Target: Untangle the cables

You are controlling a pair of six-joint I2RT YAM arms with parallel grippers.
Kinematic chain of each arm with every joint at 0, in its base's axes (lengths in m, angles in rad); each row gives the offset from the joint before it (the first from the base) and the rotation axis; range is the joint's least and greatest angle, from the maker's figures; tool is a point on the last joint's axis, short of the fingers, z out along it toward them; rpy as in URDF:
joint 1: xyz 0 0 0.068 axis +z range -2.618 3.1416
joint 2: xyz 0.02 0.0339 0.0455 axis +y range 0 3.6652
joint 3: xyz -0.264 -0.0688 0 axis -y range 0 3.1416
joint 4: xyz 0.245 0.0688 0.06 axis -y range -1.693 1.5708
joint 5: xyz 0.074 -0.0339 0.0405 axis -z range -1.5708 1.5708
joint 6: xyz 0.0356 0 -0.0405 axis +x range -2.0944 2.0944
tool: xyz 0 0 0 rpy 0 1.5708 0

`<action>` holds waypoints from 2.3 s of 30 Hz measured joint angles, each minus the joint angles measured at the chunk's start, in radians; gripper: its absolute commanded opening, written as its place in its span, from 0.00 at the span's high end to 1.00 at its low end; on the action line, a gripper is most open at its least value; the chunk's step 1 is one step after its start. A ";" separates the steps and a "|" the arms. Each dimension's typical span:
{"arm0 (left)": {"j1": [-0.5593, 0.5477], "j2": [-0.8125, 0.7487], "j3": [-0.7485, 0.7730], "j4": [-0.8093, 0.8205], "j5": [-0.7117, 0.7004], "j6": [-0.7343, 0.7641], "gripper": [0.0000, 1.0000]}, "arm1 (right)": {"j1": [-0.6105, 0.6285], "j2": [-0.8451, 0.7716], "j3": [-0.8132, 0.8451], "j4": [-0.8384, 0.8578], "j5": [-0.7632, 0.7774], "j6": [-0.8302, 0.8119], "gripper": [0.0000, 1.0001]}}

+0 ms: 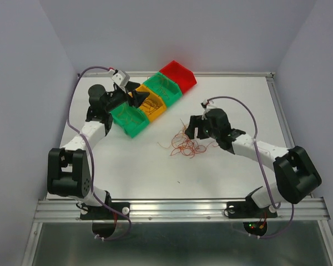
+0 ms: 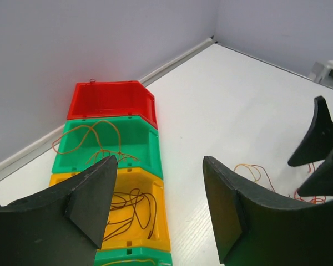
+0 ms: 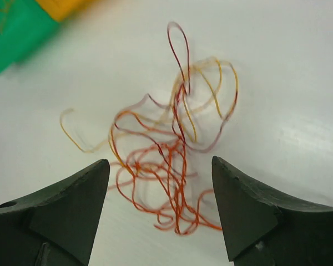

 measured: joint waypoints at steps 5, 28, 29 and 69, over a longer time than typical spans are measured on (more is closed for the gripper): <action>-0.047 0.015 0.000 -0.026 0.041 0.050 0.26 | 0.026 -0.137 -0.196 -0.074 0.031 0.026 0.29; -0.183 0.111 0.138 -0.327 0.103 0.351 0.23 | 0.050 -0.274 -0.291 -0.010 0.037 0.037 0.99; -0.204 0.129 0.161 -0.362 0.101 0.387 0.23 | 0.051 -0.347 -0.304 -0.012 0.037 0.040 1.00; -0.460 0.503 0.378 -0.758 0.135 0.694 0.38 | 0.051 -0.983 -0.326 -0.153 0.272 0.090 0.99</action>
